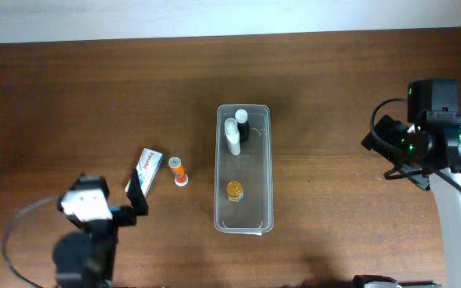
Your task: Pack container
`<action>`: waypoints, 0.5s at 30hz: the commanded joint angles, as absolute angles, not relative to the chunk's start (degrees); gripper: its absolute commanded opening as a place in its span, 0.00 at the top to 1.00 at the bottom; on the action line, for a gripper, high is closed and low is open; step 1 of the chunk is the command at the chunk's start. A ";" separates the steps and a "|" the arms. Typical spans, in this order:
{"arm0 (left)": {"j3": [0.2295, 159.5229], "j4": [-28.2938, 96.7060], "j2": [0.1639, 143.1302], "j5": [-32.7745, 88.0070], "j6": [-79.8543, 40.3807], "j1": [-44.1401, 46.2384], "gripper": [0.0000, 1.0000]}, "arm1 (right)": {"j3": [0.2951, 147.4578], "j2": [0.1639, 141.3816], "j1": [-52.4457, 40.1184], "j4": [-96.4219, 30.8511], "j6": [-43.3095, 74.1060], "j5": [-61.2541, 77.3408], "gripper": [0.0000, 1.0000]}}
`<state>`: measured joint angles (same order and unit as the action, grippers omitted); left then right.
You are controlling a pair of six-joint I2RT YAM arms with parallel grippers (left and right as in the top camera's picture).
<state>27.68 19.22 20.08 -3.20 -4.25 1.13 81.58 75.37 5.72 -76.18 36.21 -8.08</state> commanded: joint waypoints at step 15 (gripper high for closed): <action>77.38 52.10 77.43 16.40 -3.79 1.34 0.01 | 81.95 75.37 6.13 -76.14 36.51 -8.19 0.01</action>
<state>76.16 51.13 74.15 9.19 -4.25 1.13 81.54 75.44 5.72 -76.27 36.16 -8.08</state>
